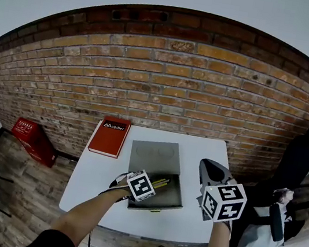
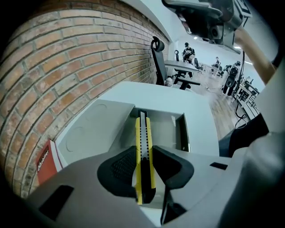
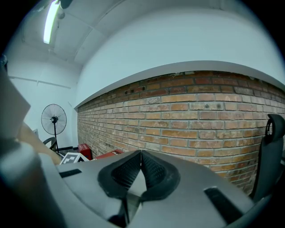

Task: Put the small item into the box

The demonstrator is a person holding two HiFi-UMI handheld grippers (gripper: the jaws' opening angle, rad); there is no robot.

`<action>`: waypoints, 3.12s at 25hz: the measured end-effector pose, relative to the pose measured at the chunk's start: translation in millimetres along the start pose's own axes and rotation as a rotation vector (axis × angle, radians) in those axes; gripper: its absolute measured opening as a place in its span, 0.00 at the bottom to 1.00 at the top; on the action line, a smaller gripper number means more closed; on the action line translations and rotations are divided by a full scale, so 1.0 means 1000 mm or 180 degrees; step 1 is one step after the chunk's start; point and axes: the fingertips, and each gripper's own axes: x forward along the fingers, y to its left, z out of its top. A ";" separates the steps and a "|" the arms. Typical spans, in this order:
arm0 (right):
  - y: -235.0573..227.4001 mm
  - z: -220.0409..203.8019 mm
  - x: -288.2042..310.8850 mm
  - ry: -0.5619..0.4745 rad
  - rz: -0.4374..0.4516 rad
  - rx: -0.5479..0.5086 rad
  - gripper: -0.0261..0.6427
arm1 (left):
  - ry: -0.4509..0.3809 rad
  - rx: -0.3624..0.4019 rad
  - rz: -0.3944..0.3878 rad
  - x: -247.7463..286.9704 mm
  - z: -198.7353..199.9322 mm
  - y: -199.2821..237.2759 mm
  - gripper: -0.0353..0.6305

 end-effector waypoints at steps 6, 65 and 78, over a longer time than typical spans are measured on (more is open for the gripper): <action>-0.005 -0.005 0.002 0.0035 -0.0035 0.0026 0.07 | 0.0206 -0.0228 -0.0234 0.022 -0.012 -0.007 0.25; 0.009 -0.007 0.006 0.0050 0.0092 0.0034 0.07 | -0.0511 -0.0647 0.0523 -0.065 0.026 0.049 0.20; 0.011 0.008 0.002 -0.0072 0.0104 0.0052 0.07 | -0.1520 -0.1226 0.1254 -0.174 0.045 0.097 0.17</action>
